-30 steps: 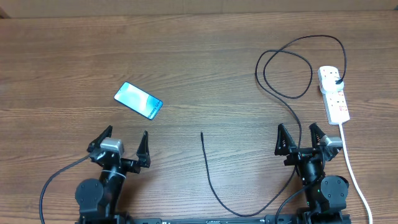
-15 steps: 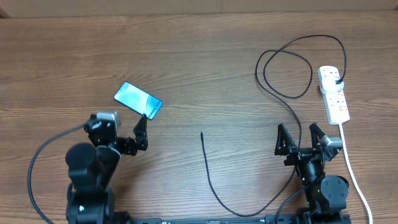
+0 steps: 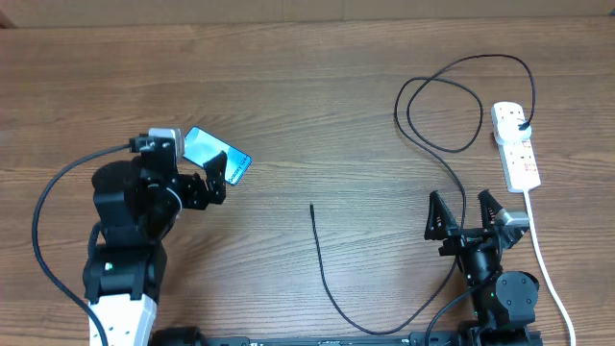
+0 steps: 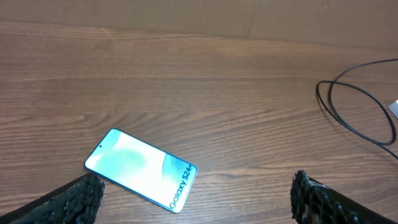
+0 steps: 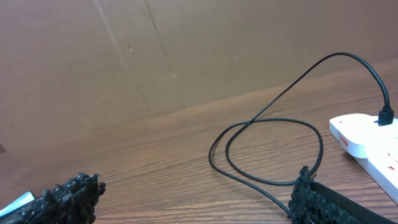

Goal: Plug charger to phone and switch on socket
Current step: 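Move the left gripper forward over the Galaxy phone and lower it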

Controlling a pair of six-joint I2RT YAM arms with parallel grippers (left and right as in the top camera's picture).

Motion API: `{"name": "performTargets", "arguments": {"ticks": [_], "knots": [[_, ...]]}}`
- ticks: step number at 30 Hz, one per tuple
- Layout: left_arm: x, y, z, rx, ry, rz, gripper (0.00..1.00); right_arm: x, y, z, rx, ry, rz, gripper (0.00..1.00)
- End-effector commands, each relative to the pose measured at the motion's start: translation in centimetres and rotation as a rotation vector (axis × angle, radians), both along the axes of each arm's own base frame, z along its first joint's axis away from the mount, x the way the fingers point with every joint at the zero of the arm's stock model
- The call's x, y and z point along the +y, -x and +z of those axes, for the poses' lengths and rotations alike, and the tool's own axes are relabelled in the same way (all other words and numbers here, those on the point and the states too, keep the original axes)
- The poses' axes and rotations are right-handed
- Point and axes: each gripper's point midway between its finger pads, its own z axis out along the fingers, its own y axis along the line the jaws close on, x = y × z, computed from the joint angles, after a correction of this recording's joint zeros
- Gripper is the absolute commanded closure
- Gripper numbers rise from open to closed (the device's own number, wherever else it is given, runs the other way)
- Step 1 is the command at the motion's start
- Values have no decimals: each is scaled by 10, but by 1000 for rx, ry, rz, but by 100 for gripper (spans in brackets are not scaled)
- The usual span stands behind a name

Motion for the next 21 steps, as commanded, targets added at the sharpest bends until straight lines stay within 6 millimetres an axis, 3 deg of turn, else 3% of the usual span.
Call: {"name": "performTargets", "arguments": {"ticks": [1,12,17,21], "knots": [[-3,-4,7,-5,7,-20,1,-1,0,-2,-5,-1,-6,0],[-2,-6,8,-2,19,-5,0,-1,0,-2,-5,-1,-6,0],[8,-10,9,73,20,65,0,-1,0,-2,-5,-1,-6,0],[13,-24,10,175,41,103,0,-1,0,-2,-5,-1,-5,0]]}}
